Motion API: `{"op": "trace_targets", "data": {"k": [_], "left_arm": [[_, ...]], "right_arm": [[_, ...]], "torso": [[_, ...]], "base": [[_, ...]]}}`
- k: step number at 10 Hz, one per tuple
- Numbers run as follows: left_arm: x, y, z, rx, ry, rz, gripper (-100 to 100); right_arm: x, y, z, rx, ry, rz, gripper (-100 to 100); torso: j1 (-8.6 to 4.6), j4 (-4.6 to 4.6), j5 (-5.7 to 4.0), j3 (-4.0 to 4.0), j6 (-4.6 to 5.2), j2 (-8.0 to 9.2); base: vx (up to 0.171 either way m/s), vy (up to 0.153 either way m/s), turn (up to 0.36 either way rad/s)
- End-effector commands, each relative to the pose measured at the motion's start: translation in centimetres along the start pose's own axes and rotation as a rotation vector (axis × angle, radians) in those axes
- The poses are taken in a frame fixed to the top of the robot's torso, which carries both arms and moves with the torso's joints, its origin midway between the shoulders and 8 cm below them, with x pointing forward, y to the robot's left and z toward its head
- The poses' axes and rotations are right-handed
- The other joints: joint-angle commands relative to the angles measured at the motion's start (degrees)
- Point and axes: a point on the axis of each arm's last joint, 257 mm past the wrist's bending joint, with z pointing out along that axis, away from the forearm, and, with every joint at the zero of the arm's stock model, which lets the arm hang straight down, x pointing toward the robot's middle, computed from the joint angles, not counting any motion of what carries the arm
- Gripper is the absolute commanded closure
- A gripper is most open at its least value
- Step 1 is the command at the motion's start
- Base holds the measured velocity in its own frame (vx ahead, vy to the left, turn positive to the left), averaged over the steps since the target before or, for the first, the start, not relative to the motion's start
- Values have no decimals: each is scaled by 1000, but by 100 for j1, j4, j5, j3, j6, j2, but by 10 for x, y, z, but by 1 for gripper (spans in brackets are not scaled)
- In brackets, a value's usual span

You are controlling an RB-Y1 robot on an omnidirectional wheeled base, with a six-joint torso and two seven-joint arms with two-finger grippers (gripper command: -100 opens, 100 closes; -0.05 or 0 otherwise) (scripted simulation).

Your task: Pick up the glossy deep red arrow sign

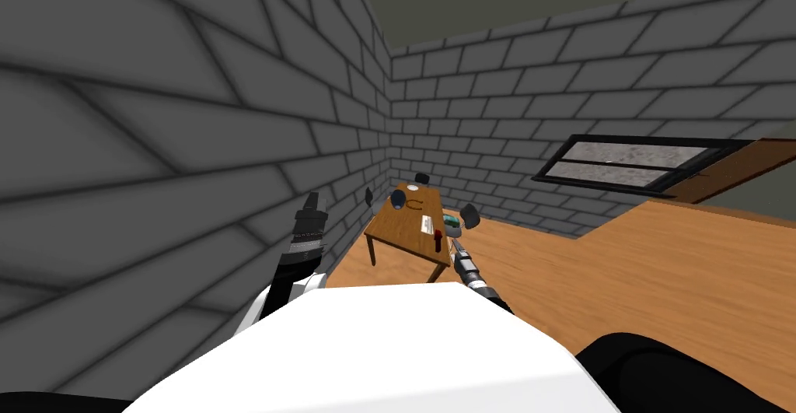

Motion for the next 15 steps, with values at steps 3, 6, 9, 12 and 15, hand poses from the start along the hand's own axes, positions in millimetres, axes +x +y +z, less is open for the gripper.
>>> {"op": "trace_targets", "data": {"k": [3,6,9,12,15], "left_arm": [[0,0,0,0,0,0,0],[0,0,0,0,0,0,0],[0,0,0,0,0,0,0],[0,0,0,0,0,0,0],[0,0,0,0,0,0,0]], "right_arm": [[-2,-66,-25,197,22,-7,-100],[-6,-116,-48,350,40,-17,-100],[-9,-140,-62,426,50,-25,-100],[-19,-184,-93,576,71,-44,-100],[-33,-222,-126,719,90,-69,-100]], "torso": [[-2,0,-1,-1,1,-2],[-4,-2,-1,-4,4,-7],[-2,-2,0,-6,0,-10],[-7,-3,-1,-8,5,-14],[-14,-3,-3,-10,3,-17]], "base": [[-6,-22,369],[4,-25,341],[5,-20,298],[12,-29,352],[15,-42,364]]}}
